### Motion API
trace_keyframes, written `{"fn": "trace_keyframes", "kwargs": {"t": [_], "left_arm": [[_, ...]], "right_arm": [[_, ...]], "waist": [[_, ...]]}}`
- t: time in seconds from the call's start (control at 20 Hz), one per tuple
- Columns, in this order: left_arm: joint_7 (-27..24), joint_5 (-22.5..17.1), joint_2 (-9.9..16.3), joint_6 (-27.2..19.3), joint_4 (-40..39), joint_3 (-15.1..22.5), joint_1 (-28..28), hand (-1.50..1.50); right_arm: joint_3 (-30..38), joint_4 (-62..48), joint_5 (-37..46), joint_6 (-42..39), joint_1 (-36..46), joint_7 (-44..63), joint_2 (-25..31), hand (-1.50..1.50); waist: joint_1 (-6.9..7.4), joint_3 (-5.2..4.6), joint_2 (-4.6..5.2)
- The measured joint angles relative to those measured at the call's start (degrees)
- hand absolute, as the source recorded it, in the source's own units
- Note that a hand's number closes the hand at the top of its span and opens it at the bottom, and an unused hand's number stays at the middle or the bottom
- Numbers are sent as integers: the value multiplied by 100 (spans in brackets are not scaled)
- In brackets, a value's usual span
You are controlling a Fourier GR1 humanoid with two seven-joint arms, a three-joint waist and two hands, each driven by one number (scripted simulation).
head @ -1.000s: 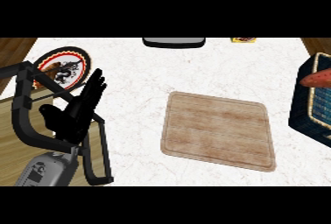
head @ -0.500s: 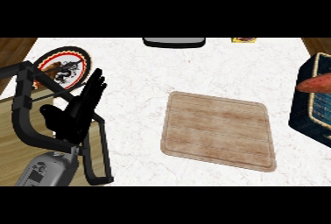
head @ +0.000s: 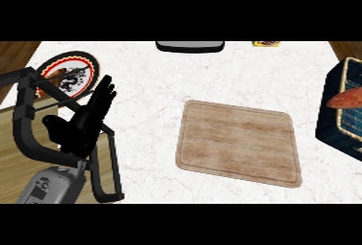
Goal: Pick the sweet potato from the cutting board and place it in the basket
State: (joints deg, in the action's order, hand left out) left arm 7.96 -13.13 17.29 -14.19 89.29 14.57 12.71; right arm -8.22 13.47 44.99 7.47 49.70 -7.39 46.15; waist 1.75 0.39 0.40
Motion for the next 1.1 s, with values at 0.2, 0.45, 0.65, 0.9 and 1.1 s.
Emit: {"fn": "trace_keyframes", "kwargs": {"t": [0.2, 0.45, 0.65, 0.9, 1.1], "left_arm": [[71, -55, 27, 20, 30, -12, -13, 0], [68, 20, 35, -77, 32, 4, -35, 0], [68, -12, 57, -91, 48, -18, -83, 0], [21, -5, 90, -122, 74, -35, -151, 0], [35, -13, 110, -139, 110, -46, -184, 0]], "right_arm": [[294, -25, -255, 170, 41, -96, -45, -150], [900, 36, -843, 241, 221, -331, -36, -150], [1451, 68, -1389, 183, 338, -440, 64, -150], [2123, -14, -2046, -107, 367, -368, 427, -150], [2639, -154, -2546, -375, 169, -460, 775, -150]], "waist": [[-20, -3, -3], [-50, -3, -14], [-102, -2, -35], [-168, -7, -53], [-199, -8, -50]]}}
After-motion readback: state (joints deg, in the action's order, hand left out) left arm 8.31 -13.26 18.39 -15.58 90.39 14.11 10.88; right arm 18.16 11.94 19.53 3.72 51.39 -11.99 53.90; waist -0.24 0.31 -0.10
